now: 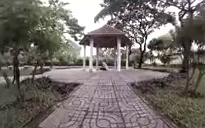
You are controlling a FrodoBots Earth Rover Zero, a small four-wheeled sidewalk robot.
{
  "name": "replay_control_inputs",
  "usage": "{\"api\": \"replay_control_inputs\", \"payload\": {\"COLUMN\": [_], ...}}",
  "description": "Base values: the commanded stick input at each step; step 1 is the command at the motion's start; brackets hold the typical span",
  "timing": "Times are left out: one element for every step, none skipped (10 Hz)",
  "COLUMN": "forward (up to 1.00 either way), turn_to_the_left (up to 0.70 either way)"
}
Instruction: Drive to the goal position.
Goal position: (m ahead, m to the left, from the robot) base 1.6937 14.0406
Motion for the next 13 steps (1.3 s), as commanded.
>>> {"api": "replay_control_inputs", "payload": {"forward": [0.70, 0.70, 0.70, 0.70, 0.70, 0.70, 0.70, 0.70, 0.70, 0.70, 0.70, 0.70, 0.70], "turn_to_the_left": [0.00, 0.00, 0.00, 0.00, 0.00, 0.00, 0.00, 0.00, 0.00, 0.00, 0.00, -0.01, -0.19]}}
